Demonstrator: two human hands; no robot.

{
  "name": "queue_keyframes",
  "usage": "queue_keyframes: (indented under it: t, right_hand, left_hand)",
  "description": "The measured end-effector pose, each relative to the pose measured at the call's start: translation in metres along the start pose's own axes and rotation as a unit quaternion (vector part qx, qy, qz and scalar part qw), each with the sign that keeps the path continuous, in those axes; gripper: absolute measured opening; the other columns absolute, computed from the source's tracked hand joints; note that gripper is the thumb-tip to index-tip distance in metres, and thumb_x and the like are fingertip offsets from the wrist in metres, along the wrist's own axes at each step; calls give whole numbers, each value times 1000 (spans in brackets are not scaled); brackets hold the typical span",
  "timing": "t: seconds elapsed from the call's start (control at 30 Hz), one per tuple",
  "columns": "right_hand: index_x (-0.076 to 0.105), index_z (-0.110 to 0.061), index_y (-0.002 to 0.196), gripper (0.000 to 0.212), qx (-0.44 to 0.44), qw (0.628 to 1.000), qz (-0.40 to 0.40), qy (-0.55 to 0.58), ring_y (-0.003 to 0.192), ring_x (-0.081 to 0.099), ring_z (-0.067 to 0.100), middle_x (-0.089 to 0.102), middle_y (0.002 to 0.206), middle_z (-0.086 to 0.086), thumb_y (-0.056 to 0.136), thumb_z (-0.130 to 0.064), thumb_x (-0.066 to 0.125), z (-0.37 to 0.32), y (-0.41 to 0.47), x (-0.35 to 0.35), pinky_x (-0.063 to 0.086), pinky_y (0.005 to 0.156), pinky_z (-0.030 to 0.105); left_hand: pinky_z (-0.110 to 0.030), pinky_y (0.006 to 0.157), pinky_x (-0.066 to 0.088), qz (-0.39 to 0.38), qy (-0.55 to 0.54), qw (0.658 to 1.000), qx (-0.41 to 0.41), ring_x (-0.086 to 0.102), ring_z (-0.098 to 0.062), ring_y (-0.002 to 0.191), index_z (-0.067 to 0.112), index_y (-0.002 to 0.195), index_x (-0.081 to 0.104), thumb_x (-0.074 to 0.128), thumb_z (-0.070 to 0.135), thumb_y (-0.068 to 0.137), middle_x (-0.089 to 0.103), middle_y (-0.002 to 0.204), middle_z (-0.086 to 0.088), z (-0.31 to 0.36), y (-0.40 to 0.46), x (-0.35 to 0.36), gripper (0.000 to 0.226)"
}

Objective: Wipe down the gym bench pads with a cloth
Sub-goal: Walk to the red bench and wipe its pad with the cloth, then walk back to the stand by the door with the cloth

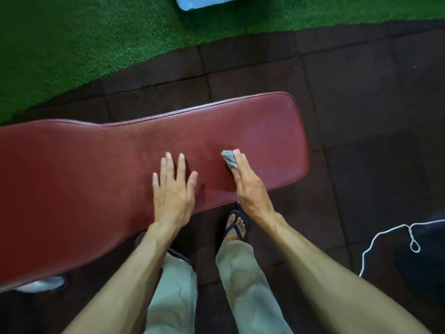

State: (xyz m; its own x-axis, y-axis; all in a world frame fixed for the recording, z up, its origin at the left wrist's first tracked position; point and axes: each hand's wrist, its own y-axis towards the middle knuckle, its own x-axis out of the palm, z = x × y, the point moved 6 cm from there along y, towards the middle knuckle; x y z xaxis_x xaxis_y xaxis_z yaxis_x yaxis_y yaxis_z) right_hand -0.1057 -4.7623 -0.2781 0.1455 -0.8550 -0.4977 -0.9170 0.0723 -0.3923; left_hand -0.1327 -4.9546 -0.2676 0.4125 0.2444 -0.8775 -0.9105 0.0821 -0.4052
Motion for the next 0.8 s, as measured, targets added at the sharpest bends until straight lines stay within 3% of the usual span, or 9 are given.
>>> queue_keyframes:
  t: [0.13,0.23,0.4,0.53,0.7,0.73,0.8]
  right_hand:
    - [35,-24,154,46,97,990,5,98,147,32,4,42,156,-8,109,-32,34,-12,-67,-12,28,122,25]
    - [44,-27,149,42,148,983,18,109,122,50,-9,56,138,-13,109,-23,36,-27,-116,-28,35,98,1]
    - [46,-35,145,39,230,964,45,124,112,65,28,69,123,9,108,-28,37,-47,-183,-52,46,93,31]
    - [45,-35,146,40,264,949,89,146,104,67,30,68,119,6,107,-30,34,-61,-215,-82,46,87,30]
    - [48,-35,138,37,282,940,121,150,87,66,23,68,95,4,105,-42,31,-56,-233,-113,52,88,42]
    - [46,-40,135,39,289,938,131,141,92,66,28,70,95,7,101,-50,28,-47,-236,-122,51,93,47]
    - [43,-45,133,46,317,928,153,120,121,56,41,70,112,15,96,-59,20,-28,-246,-151,36,111,55]
  left_hand:
    - [-49,122,22,-104,-5,994,28,18,-28,155,18,158,27,15,57,101,21,166,-14,28,-66,-13,70]
    - [-43,123,22,-198,36,978,53,19,-27,154,19,157,28,27,47,106,24,165,-13,43,-106,-20,58]
    - [-45,104,41,-270,105,948,135,47,-32,132,17,139,50,30,47,106,52,139,-10,75,-148,-57,48]
    - [-46,96,44,-289,151,927,183,54,-35,122,15,126,58,32,44,106,59,127,-12,107,-159,-90,44]
    - [-46,97,47,-308,187,908,214,59,-36,116,9,113,61,36,42,104,63,119,-14,150,-152,-106,42]
    - [-46,98,48,-310,197,903,222,59,-36,116,8,111,61,37,42,104,63,119,-15,165,-150,-106,42]
    - [-46,99,48,-313,214,891,250,59,-36,116,9,111,62,38,43,103,64,119,-14,209,-149,-101,42]
